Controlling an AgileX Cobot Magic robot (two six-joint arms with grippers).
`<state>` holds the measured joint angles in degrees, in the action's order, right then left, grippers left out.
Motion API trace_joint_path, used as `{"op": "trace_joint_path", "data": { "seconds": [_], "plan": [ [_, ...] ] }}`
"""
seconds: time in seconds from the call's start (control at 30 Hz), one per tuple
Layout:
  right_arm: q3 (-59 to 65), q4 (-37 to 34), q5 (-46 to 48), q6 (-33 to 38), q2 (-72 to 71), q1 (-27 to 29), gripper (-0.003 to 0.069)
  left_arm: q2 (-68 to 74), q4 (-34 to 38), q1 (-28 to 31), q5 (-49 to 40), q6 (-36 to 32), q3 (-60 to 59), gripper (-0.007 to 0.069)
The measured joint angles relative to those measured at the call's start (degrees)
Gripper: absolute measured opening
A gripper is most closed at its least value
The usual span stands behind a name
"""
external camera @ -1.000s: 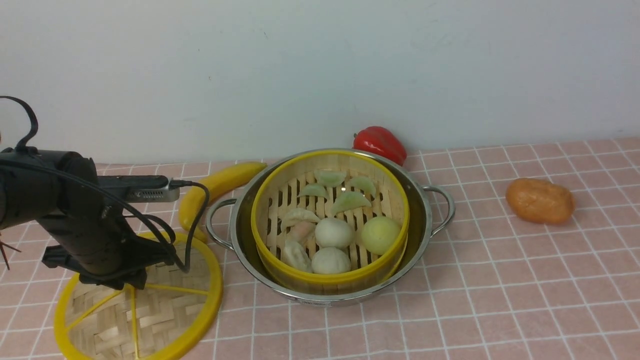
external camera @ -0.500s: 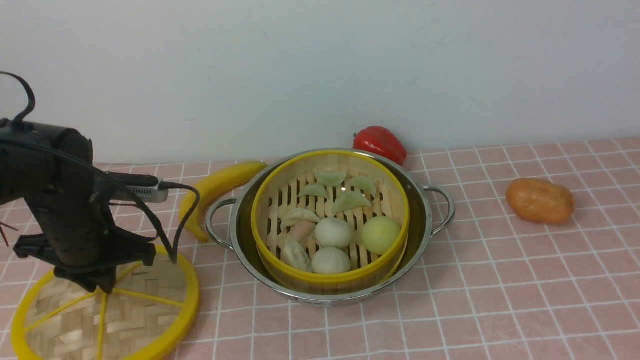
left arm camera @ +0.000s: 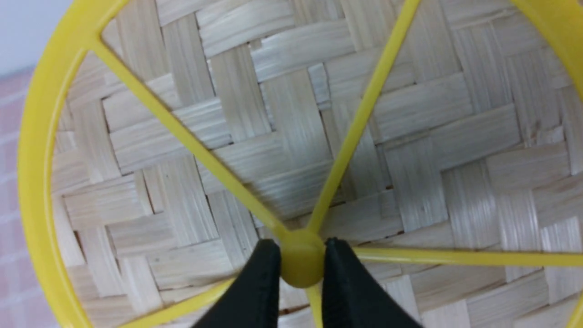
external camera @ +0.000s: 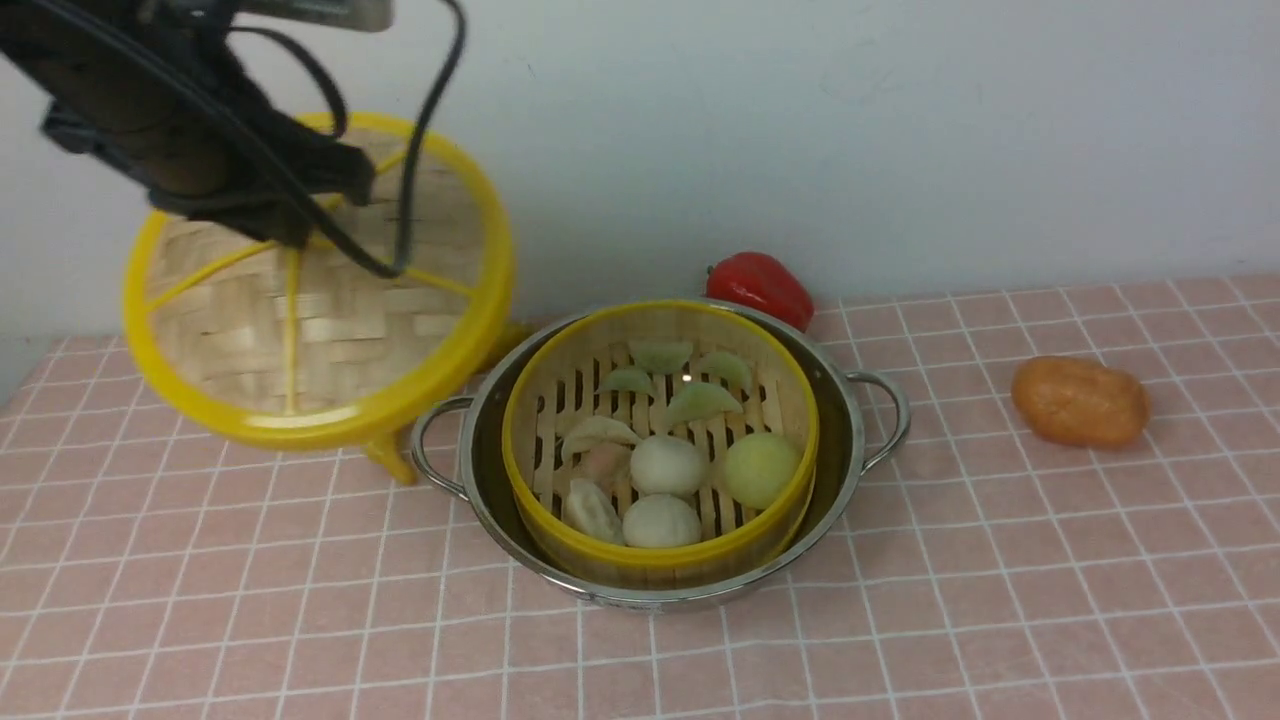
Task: Place the steamer in the pot on the pink tablecloth, and put the lid on the steamer.
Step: 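Place the yellow bamboo steamer lid onto the steamer in the pot with the left gripper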
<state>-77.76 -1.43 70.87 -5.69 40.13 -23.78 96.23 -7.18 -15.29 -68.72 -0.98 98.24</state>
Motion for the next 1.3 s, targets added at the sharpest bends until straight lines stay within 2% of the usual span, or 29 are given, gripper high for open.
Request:
{"op": "trace_joint_path", "data": {
  "seconds": [0.03,0.1,0.13,0.17,0.27,0.4,0.67,1.3],
  "plan": [
    [0.0,-0.11,0.0,-0.01,0.0,0.0,0.0365,0.17,0.07,-0.49,-0.01,0.0,0.01,0.0105],
    [0.0,-1.23,0.0,-0.34,0.0,0.0,0.0365,3.32,-0.07,-7.28,1.04,-0.14,0.26,0.0105],
    [0.0,-1.23,0.0,-0.34,0.0,0.0,0.0365,3.58,-0.07,-7.72,1.19,-0.14,0.26,0.0105],
    [0.0,-2.15,0.0,-0.7,0.0,0.0,0.0365,6.14,-0.69,-11.48,2.19,-0.14,0.26,0.0105],
    [0.0,-3.44,0.0,-1.02,0.0,0.0,0.0365,10.16,-2.72,-16.44,4.67,0.41,0.26,0.0105],
    [0.0,-4.18,0.0,-1.13,0.0,0.0,0.0365,13.08,-5.95,-19.43,6.84,2.59,0.26,0.0105],
    [0.0,-5.89,0.0,-1.13,0.0,0.0,0.0365,15.5,-8.32,-20.08,10.49,4.54,0.26,0.0105],
    [0.0,-5.95,0.0,-1.29,0.0,0.0,0.0365,18.82,-9.6,-19.95,11.92,4.91,0.26,0.0105]
  ]
}}
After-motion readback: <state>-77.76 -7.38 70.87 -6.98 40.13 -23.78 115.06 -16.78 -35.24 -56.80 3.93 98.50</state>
